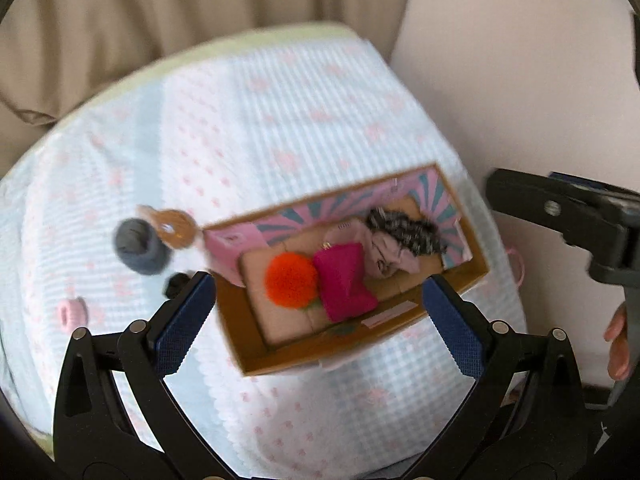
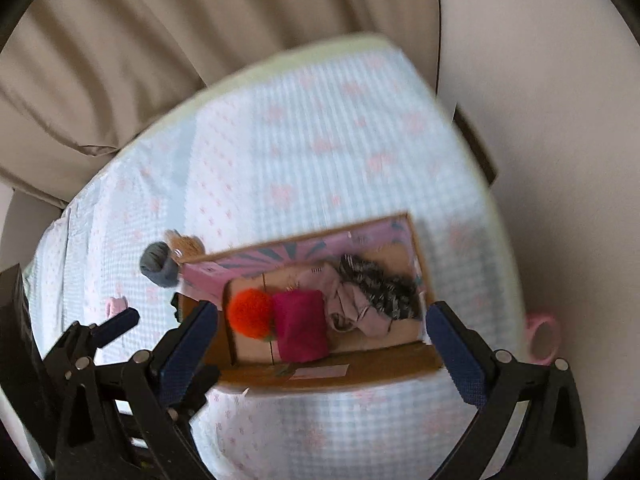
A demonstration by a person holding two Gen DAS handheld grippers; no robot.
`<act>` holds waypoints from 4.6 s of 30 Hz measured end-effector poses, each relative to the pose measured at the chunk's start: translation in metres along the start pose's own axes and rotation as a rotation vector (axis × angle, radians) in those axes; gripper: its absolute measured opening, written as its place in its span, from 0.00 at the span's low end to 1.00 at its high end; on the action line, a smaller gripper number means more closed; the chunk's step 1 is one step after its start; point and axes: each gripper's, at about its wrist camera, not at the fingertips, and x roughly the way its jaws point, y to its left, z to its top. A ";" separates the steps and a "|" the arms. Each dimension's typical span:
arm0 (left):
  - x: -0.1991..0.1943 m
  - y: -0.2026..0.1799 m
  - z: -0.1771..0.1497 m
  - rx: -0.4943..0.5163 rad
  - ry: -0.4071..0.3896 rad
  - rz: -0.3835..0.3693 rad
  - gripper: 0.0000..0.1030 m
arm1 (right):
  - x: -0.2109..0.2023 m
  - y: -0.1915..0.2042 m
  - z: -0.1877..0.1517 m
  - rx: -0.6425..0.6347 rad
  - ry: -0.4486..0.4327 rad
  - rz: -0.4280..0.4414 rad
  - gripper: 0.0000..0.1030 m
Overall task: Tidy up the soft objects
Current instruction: 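Move the left tool to the pink scrunchie while the right tool approaches the grey sock, then grasp the pink scrunchie with the left tool while the right tool grasps the grey sock, then carry the pink scrunchie and grey sock over the box with both tools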
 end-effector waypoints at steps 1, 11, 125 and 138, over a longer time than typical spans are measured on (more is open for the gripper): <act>-0.017 0.007 -0.001 -0.014 -0.035 0.003 0.99 | -0.017 0.009 -0.002 -0.021 -0.035 -0.013 1.00; -0.153 0.098 -0.035 -0.140 -0.307 0.073 0.99 | -0.142 0.098 -0.039 -0.163 -0.368 -0.071 1.00; -0.130 0.135 -0.046 -0.252 -0.320 0.047 0.35 | -0.095 0.162 -0.074 -0.132 -0.333 0.027 0.47; -0.001 0.031 -0.004 -0.127 -0.061 -0.015 0.35 | -0.032 0.025 -0.044 0.046 -0.137 -0.011 0.47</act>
